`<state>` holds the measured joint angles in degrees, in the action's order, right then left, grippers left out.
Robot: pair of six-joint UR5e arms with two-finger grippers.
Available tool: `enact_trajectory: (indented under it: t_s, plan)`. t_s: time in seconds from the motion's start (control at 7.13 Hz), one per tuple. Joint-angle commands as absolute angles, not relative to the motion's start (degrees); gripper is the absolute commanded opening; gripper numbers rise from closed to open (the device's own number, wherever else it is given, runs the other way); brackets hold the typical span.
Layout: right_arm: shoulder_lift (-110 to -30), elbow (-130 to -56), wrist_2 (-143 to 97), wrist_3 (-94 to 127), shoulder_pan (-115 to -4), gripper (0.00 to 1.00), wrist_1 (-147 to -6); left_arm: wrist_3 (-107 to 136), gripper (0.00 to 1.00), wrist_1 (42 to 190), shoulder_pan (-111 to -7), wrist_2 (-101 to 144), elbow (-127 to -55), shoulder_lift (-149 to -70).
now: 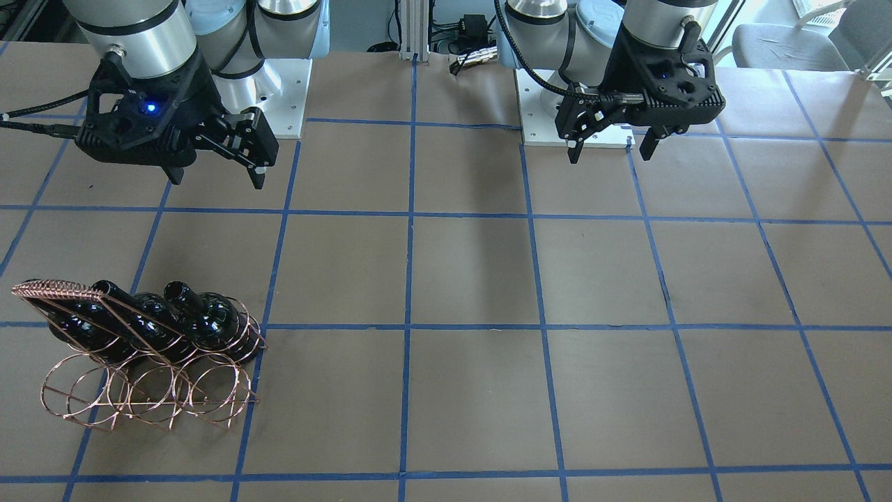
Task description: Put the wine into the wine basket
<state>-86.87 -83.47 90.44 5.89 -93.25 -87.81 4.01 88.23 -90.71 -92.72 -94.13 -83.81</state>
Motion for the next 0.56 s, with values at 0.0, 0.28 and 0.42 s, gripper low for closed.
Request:
enact_trajectory:
  t_s: [0.0, 0.28, 0.42]
  plan:
    - [-86.9, -83.5, 90.4, 5.9, -93.3, 1.0, -87.9, 4.0, 1.0, 88.3, -90.7, -92.7, -94.1, -83.8]
    - [-86.5, -83.5, 90.1, 5.9, -93.4, 1.0, -88.0, 4.0, 1.0, 88.2, -90.6, -92.7, -94.1, -83.8]
    - [-86.5, -83.5, 90.3, 5.9, -93.4, 1.0, -87.9, 3.9, 1.0, 88.2, -90.6, -92.7, -94.1, -83.8]
